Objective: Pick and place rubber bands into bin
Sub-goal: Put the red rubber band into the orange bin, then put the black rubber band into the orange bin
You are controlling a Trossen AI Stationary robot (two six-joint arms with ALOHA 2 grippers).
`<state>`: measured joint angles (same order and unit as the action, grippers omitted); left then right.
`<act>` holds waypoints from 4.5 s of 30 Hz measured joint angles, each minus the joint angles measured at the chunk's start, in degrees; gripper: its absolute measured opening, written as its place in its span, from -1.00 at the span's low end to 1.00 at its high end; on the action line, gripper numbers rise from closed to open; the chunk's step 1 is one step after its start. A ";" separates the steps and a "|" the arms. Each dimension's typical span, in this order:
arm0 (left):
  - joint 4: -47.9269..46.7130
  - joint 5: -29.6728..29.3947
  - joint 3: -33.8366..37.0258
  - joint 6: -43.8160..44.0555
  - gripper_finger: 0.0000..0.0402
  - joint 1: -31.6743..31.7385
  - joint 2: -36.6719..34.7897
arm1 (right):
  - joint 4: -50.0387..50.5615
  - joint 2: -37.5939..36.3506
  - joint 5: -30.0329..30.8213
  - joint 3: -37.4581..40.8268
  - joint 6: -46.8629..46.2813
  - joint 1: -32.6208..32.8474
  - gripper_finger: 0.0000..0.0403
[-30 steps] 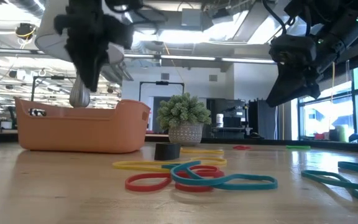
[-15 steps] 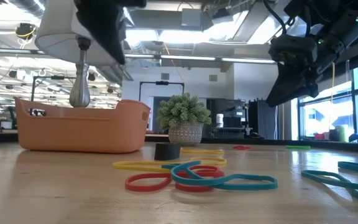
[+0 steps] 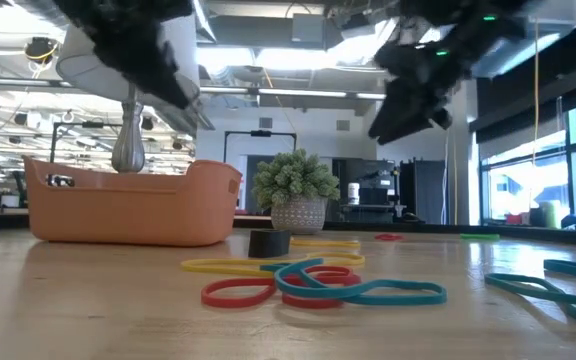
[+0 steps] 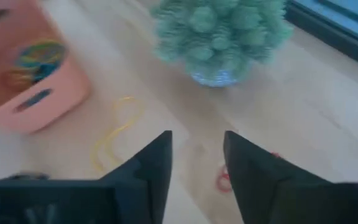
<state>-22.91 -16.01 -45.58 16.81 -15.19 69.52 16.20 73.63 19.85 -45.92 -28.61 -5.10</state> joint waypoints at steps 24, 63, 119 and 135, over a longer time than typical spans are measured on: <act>-9.04 1.31 10.62 -15.77 -0.99 6.79 -31.99 | 30.10 37.56 -10.94 -24.95 -39.32 -13.95 0.07; -13.75 2.03 10.62 -22.59 -0.99 11.99 -35.97 | 24.72 22.71 -11.51 -32.85 -20.23 7.87 -0.99; -10.32 8.88 10.34 -17.18 -0.99 10.72 -32.35 | 37.32 63.93 -16.96 -85.21 24.54 6.57 -0.51; -10.38 0.69 -2.47 -4.02 -0.99 -3.74 -10.32 | 25.77 33.34 -11.38 -42.86 20.62 10.66 -0.98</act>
<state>-33.29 -15.32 -48.05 12.79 -18.93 59.20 41.97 106.97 8.47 -88.78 -7.99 5.56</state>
